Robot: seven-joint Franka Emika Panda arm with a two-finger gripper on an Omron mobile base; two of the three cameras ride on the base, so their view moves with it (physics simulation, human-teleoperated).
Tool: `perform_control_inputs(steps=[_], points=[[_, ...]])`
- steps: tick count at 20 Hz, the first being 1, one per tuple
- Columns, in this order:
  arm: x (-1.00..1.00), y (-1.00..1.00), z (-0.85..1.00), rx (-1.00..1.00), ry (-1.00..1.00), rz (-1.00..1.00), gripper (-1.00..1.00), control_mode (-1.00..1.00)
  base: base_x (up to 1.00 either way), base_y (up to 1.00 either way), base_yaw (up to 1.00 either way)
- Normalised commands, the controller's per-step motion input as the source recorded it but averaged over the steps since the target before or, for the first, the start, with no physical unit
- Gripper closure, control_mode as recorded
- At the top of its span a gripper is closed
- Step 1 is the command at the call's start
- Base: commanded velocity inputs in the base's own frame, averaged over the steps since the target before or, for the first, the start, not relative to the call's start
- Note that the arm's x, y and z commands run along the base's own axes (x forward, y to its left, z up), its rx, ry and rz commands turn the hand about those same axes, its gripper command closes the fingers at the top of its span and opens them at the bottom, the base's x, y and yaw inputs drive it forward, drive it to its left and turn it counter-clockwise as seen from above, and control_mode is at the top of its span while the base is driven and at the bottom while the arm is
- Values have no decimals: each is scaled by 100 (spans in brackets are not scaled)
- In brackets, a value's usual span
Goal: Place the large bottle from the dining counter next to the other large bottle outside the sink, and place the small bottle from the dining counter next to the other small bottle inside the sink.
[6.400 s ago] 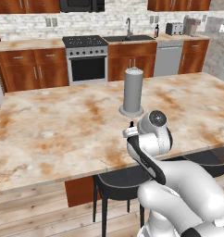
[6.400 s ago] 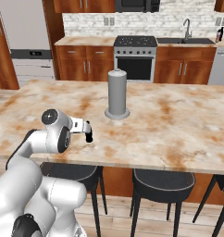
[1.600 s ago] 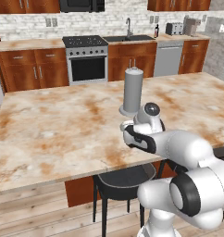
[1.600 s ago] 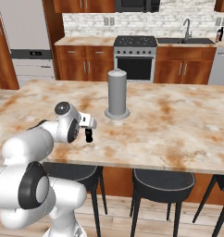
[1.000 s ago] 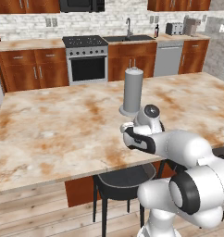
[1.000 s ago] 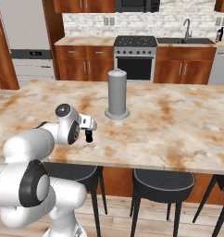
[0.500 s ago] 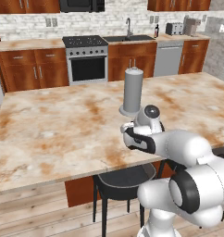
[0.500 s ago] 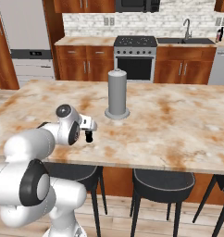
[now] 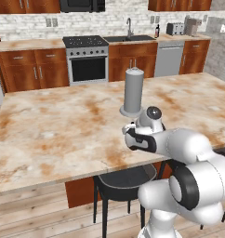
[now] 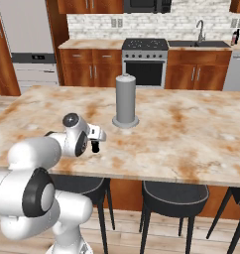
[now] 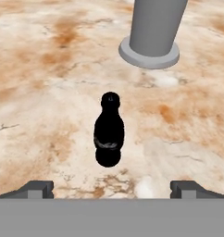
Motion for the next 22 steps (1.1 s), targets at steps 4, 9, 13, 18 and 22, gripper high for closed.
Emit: perform_control_inputs(steps=[4,9,13,18,22], points=[[11,-3,-5,0,0,0,-100,-100,0,0,0],[10,0,-4,0,0,0,-100,-100,0,0,0],[13,0,-3,0,0,0,-100,-100,0,0,0],[17,0,-2,0,0,0,-100,-100,0,0,0],[15,0,-6,0,0,0,-100,-100,0,0,0]])
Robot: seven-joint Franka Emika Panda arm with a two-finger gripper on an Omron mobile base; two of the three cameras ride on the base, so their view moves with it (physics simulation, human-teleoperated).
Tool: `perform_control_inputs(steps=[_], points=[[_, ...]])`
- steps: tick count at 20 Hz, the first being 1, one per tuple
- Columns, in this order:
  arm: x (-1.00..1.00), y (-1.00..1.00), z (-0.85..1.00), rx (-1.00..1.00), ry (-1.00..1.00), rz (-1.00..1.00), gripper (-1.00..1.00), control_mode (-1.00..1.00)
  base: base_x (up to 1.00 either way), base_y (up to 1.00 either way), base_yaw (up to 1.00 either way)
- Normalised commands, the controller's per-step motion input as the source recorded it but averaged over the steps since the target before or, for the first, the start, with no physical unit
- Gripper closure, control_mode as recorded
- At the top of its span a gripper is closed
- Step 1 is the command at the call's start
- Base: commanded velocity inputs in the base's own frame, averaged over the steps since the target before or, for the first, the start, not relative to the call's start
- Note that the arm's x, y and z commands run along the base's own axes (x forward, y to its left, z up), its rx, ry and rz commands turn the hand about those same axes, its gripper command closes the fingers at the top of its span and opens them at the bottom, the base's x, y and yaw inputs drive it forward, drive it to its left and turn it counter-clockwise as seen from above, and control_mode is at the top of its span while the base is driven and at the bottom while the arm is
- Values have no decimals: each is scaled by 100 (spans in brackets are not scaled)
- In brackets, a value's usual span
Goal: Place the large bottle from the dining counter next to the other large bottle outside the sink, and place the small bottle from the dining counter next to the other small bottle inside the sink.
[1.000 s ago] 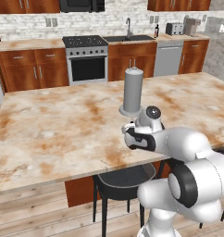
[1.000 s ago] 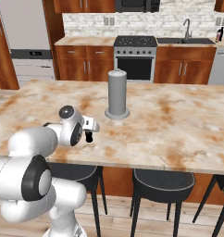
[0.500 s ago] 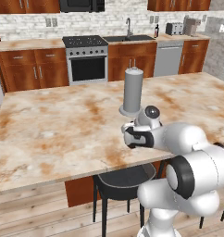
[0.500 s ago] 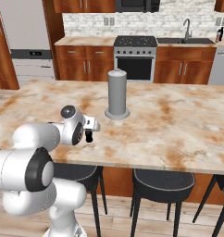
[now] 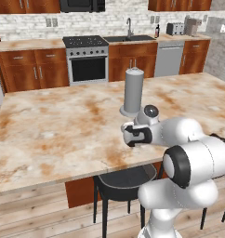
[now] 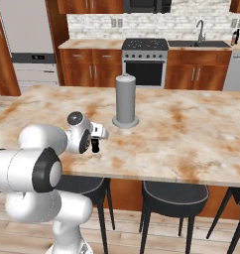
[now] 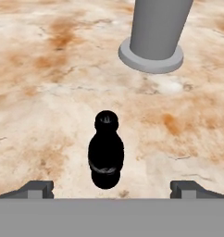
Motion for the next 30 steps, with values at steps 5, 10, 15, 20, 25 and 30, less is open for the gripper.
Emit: perform_control_inputs(steps=[5,10,15,20,25,30], points=[[3,0,-9,0,0,0,-100,-100,0,0,0],[0,0,-11,0,0,0,-100,-100,0,0,0],[2,0,-6,0,0,0,-100,-100,0,0,0],[7,0,0,0,0,0,-100,-100,0,0,0],[10,0,0,0,0,0,-100,-100,0,0,0],[7,0,-1,0,0,0,-100,-100,0,0,0]])
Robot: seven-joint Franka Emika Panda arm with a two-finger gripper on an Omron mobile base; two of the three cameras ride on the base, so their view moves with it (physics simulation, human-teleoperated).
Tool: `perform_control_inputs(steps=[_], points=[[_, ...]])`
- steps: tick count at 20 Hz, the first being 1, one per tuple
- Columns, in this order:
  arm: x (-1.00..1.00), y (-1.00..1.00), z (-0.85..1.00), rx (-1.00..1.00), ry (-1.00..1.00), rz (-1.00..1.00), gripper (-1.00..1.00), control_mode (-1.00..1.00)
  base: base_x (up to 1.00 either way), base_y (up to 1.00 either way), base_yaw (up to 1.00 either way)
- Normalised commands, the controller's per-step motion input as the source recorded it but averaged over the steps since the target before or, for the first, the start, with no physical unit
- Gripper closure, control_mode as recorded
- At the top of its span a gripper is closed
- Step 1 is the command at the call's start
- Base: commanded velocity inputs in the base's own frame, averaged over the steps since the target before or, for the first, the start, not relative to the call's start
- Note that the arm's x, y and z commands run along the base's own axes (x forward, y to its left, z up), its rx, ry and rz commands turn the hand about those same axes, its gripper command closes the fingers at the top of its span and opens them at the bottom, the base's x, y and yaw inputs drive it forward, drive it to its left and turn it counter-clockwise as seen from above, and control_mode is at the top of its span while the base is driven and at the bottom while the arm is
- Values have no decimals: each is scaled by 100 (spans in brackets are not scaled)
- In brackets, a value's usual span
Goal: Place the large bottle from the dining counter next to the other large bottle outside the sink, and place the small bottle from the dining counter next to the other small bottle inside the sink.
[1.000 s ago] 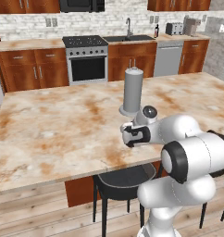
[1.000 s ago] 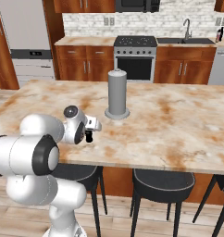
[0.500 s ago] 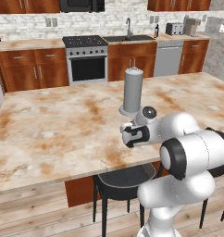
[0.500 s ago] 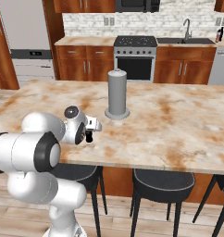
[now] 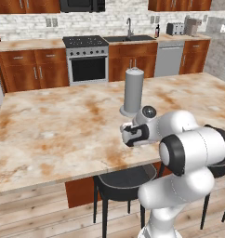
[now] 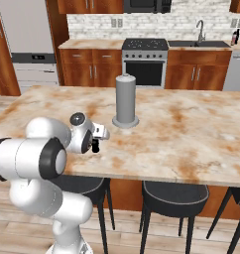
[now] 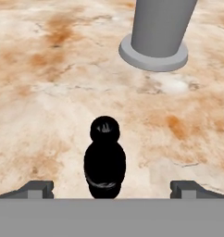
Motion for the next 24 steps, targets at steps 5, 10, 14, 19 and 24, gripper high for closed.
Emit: perform_control_inputs(steps=[5,10,14,19,24], points=[[7,0,-4,0,0,0,-100,-100,0,0,0],[5,0,-5,0,0,0,-100,-100,0,0,0],[9,0,-6,0,0,0,-100,-100,0,0,0],[9,0,-7,0,0,0,-100,-100,0,0,0],[8,0,-7,0,0,0,-100,-100,0,0,0]])
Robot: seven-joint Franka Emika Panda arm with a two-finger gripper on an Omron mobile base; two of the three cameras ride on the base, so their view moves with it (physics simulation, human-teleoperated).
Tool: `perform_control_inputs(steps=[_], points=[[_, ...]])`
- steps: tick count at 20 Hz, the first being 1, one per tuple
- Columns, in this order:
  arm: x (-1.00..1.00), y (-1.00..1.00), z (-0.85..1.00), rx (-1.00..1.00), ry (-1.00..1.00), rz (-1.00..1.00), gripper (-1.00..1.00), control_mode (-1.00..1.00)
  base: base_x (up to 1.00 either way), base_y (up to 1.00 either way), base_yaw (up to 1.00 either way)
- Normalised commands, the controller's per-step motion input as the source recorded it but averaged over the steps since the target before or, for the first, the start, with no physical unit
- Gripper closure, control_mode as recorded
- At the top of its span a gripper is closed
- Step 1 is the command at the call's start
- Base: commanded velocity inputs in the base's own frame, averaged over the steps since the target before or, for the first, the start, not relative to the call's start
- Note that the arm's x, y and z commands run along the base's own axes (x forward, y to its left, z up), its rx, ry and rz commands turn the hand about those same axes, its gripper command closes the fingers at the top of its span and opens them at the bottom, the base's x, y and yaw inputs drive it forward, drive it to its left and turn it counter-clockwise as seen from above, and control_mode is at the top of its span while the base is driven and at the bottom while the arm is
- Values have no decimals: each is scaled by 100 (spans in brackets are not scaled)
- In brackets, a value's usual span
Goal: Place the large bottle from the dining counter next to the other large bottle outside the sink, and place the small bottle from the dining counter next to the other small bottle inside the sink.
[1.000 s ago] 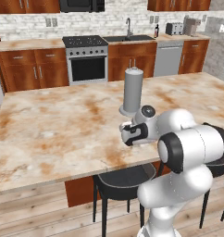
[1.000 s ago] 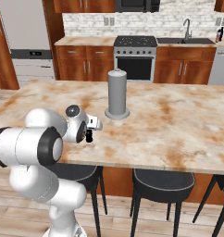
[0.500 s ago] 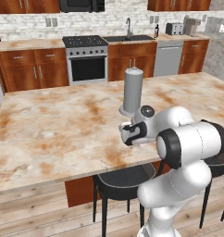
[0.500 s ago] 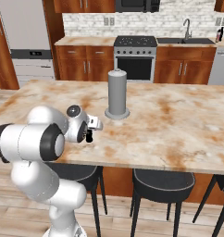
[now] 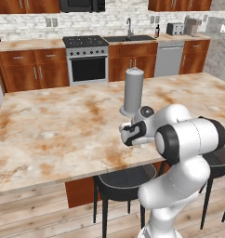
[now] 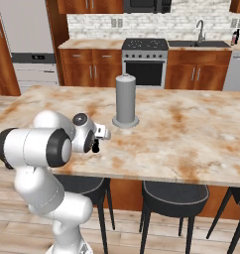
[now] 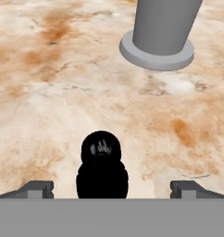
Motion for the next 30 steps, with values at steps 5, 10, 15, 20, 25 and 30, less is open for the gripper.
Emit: perform_control_inputs(steps=[5,10,15,20,25,30], points=[[9,0,-5,0,0,0,-100,-100,0,0,0],[12,0,-4,0,0,0,-100,-100,0,0,0],[12,0,-3,0,0,0,-100,-100,0,0,0],[12,0,-4,0,0,0,100,-100,0,0,0],[14,0,-2,0,0,0,100,-100,0,0,0],[8,0,0,0,0,0,100,-100,0,0,0]])
